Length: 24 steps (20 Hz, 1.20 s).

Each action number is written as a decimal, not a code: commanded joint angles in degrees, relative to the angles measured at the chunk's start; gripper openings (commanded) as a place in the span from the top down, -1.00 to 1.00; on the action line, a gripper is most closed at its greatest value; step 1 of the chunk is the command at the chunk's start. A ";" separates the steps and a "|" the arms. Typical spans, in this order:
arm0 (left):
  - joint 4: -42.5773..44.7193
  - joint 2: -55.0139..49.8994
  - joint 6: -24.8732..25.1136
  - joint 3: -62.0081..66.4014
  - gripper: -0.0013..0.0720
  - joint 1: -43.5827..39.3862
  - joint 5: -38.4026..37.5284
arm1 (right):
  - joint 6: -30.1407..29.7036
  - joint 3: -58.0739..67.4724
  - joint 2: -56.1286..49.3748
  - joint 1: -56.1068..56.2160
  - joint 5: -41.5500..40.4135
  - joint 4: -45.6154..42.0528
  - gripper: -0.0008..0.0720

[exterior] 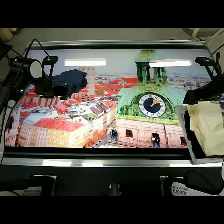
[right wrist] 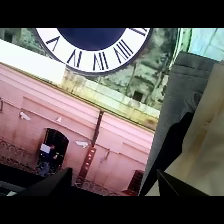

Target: Fold the shirts.

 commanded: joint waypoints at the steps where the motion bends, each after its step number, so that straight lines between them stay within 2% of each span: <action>1: 0.02 -0.04 0.02 -0.02 -0.76 -0.04 0.02 | 0.02 -0.02 -0.04 0.04 0.02 0.00 -0.56; 13: 0.02 -0.04 -0.17 -0.04 -0.76 -0.04 0.52 | 0.02 -0.02 -0.04 0.04 0.02 0.00 -0.56; 15: 0.02 -0.15 -0.17 -0.04 -0.76 -0.04 4.92 | 0.02 -0.02 -0.04 0.04 0.00 0.00 -0.56; 18: 0.02 -0.37 0.00 -0.02 -0.76 -0.04 15.32 | 0.04 -0.04 -0.07 0.04 -0.68 0.02 -0.56; 21: -1.53 -0.39 -0.46 -0.02 -0.76 -0.04 21.18 | 0.02 -0.02 -0.07 0.04 -7.82 0.00 -0.56; 24: -1.73 -1.09 -0.39 0.00 -0.77 0.02 30.73 | 0.02 -0.04 -0.04 0.04 -14.40 0.09 -0.56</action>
